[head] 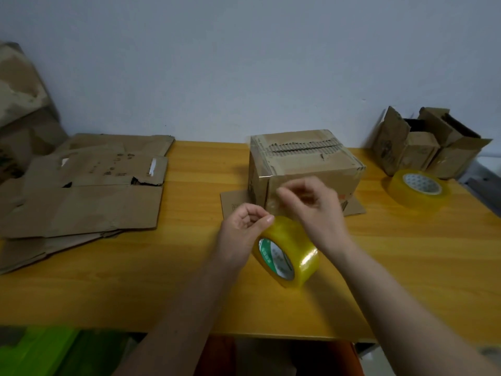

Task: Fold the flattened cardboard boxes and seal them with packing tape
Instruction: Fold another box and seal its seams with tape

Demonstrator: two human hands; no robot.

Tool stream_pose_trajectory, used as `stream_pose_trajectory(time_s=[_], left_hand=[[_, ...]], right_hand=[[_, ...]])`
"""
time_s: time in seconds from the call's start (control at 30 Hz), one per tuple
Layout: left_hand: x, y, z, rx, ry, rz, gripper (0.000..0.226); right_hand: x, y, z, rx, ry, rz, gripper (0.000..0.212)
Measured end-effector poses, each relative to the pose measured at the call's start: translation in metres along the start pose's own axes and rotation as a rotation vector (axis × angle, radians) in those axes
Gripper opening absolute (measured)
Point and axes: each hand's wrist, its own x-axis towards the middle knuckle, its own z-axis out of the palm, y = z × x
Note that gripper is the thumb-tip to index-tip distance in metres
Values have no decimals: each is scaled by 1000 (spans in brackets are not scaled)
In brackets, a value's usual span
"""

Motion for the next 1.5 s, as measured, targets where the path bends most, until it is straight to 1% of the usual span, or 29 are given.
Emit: stream_pose_trajectory(time_s=[0.03, 0.07, 0.13, 0.17, 0.27, 0.33, 0.37, 0.43, 0.5, 0.57, 0.67, 0.7, 0.73, 0.83, 1.03, 1.13, 1.23, 1.3, 1.37, 1.43, 1.5], left_hand=[[-1, 0, 1, -8, -12, 1, 13], [-3, 1, 3, -7, -23, 7, 11], [-7, 3, 5, 31, -17, 49, 6], [-8, 5, 6, 56, 6, 83, 5], [-13, 8, 9, 181, 120, 178, 9], [-15, 11, 11, 292, 167, 236, 10], [-16, 12, 13, 307, 175, 252, 11], [-20, 13, 16, 253, 162, 230, 12], [-25, 15, 20, 173, 130, 169, 16], [-29, 17, 25, 117, 117, 140, 27], [-31, 25, 28, 80, 152, 137, 74], [-31, 27, 28, 96, 155, 162, 82], [-31, 29, 27, 132, 144, 196, 85], [-30, 28, 27, 274, 92, 275, 75], [-31, 25, 28, 518, 121, 402, 58], [-30, 26, 28, 566, 88, 379, 60], [-29, 26, 28, 660, 86, 377, 73], [-28, 27, 27, 635, 67, 333, 79], [-28, 27, 27, 498, 20, 290, 76], [-28, 25, 26, 460, 46, 334, 68], [-29, 24, 26, 504, 90, 413, 56]], right_hand=[[-6, -1, 2, 88, -94, 131, 12], [-11, -2, 3, 177, -149, 238, 11], [-14, -4, 2, 346, -137, 372, 18], [-15, -5, 1, 419, -115, 407, 19], [-18, -5, -2, 550, -88, 435, 22], [-22, -3, -2, 553, -54, 417, 25], [-24, -2, -2, 543, -34, 398, 26], [-29, -2, -4, 537, 4, 352, 25], [-33, -2, -5, 510, 31, 308, 23], [-36, 0, -5, 466, 53, 284, 22], [-38, 2, -7, 439, 99, 290, 25], [-38, 2, -8, 437, 106, 289, 26], [-39, 2, -9, 438, 107, 286, 26], [-40, 1, -9, 441, 109, 276, 27], [-42, 1, -9, 428, 112, 266, 26], [-43, 1, -10, 428, 109, 259, 27], [-44, 1, -10, 430, 112, 265, 28], [-44, 0, -10, 427, 112, 274, 28], [-44, -1, -11, 427, 109, 281, 28], [-44, -1, -11, 418, 106, 284, 27], [-43, -1, -11, 386, 104, 287, 26]])
